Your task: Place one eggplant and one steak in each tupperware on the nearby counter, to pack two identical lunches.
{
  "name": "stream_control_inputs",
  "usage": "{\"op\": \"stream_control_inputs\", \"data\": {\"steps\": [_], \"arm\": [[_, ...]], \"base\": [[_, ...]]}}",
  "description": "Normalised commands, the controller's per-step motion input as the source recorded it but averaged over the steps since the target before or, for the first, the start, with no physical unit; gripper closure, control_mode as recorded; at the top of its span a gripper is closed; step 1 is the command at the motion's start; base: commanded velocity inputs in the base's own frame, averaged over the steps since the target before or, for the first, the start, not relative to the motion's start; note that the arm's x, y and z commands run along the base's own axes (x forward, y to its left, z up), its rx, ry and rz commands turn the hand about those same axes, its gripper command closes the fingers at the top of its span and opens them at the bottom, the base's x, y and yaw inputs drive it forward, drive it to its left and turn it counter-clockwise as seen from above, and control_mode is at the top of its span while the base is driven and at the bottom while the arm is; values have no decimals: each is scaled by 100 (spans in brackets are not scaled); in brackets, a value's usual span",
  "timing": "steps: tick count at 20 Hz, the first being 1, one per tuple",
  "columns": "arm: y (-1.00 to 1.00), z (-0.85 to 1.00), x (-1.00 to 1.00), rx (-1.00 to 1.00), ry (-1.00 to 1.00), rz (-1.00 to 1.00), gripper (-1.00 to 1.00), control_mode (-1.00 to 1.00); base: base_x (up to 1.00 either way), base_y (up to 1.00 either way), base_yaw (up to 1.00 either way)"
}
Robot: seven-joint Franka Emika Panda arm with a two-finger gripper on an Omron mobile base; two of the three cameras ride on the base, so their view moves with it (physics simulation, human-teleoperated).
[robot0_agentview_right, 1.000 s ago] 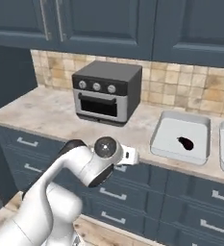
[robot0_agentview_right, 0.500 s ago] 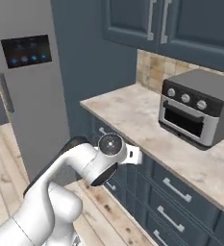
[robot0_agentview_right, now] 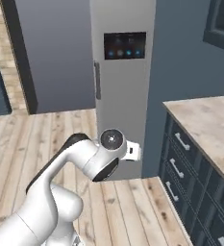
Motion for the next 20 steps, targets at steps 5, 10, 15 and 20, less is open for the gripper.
{"op": "stream_control_inputs", "data": {"steps": [5, 10, 15, 20], "arm": [[0, 0, 0, 0, 0, 0, -100, 100], [0, 0, 0, 0, 0, 0, -100, 100], [0, 0, 0, 0, 0, 0, -100, 100], [0, 0, 0, 0, 0, 0, -100, 100]], "base": [[-51, 80, 72], [-16, 97, 66], [88, 2, 19], [100, -95, -6]]}}
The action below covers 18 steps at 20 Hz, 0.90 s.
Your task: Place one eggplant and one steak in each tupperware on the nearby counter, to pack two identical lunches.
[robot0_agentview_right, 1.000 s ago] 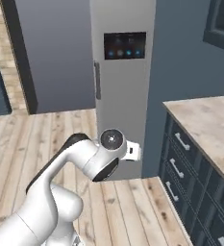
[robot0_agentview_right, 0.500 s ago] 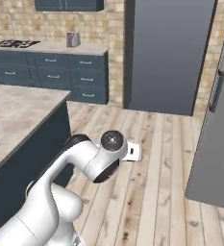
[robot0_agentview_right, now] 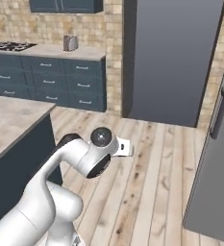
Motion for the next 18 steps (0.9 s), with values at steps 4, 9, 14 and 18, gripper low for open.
{"op": "stream_control_inputs", "data": {"steps": [4, 9, 14, 18], "arm": [[0, 0, 0, 0, 0, 0, -100, 100], [0, 0, 0, 0, 0, 0, -100, 100], [0, 0, 0, 0, 0, 0, -100, 100], [0, 0, 0, 0, 0, 0, -100, 100]], "base": [[100, -33, 0], [100, 49, -3], [100, 27, -43], [100, 30, -61]]}}
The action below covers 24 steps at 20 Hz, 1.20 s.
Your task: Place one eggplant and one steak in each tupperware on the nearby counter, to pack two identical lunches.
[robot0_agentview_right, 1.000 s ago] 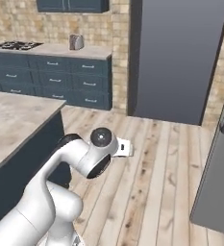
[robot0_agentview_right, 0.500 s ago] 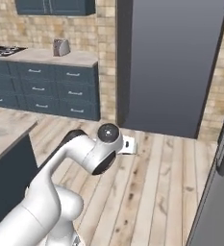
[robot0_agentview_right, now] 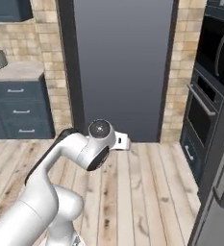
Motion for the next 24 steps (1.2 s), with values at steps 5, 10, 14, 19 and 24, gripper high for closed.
{"op": "stream_control_inputs", "data": {"steps": [5, 10, 14, 19, 24], "arm": [[0, 0, 0, 0, 0, 0, -100, 100], [0, 0, 0, 0, 0, 0, -100, 100], [0, 0, 0, 0, 0, 0, -100, 100], [0, 0, 0, 0, 0, 0, -100, 100], [0, 0, 0, 0, 0, 0, -100, 100]], "base": [[94, 35, -74], [74, 74, -78], [53, 71, -84], [47, 59, -87], [88, 59, -73]]}}
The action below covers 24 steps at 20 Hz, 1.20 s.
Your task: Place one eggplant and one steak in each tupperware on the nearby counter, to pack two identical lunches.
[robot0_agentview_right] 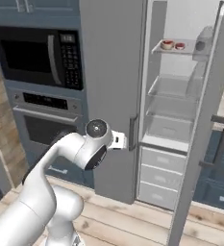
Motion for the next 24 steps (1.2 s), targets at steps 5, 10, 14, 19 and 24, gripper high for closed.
{"op": "stream_control_inputs", "data": {"steps": [5, 10, 14, 19, 24], "arm": [[0, 0, 0, 0, 0, 0, -100, 100], [0, 0, 0, 0, 0, 0, -100, 100], [0, 0, 0, 0, 0, 0, -100, 100], [0, 0, 0, 0, 0, 0, -100, 100], [0, 0, 0, 0, 0, 0, -100, 100]], "base": [[100, 53, -45], [94, -35, -34], [100, -16, -21], [49, -25, -6], [-48, -42, 1]]}}
